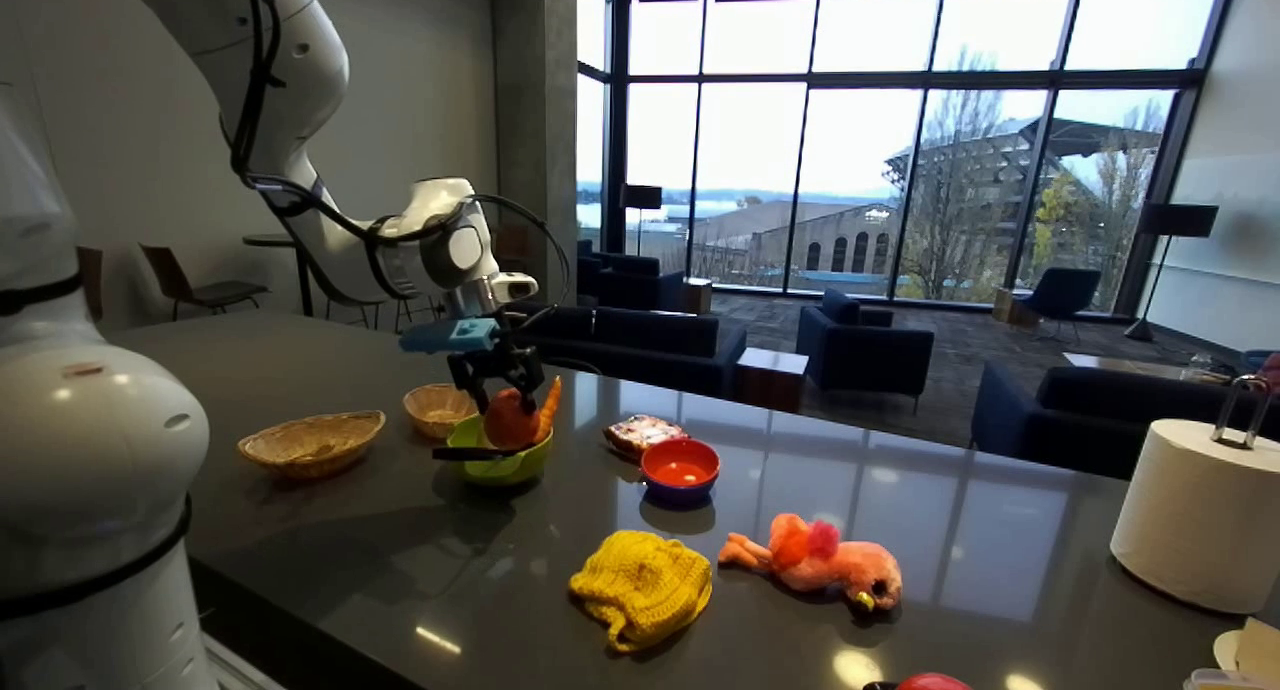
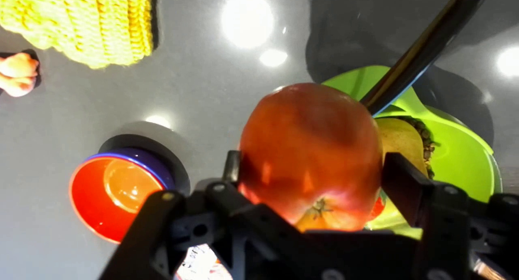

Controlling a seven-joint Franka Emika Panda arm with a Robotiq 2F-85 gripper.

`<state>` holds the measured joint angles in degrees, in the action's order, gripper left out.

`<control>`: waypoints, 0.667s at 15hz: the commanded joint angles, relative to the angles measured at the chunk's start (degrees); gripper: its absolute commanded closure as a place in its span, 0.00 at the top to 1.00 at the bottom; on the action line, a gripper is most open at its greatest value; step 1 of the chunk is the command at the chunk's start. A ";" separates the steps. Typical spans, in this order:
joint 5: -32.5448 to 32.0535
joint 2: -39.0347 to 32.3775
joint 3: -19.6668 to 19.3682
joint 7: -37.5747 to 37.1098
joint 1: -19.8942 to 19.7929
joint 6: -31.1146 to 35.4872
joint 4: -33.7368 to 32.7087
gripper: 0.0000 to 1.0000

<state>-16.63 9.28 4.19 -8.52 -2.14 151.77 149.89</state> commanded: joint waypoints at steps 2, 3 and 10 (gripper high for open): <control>-0.81 1.14 1.00 0.56 1.39 0.20 -1.40 0.62; -0.72 0.94 1.20 0.81 1.77 0.12 -1.86 0.62; 1.09 -2.02 0.79 4.88 3.35 0.64 -3.93 0.62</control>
<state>-16.60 9.03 5.83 -6.49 1.04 152.04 147.37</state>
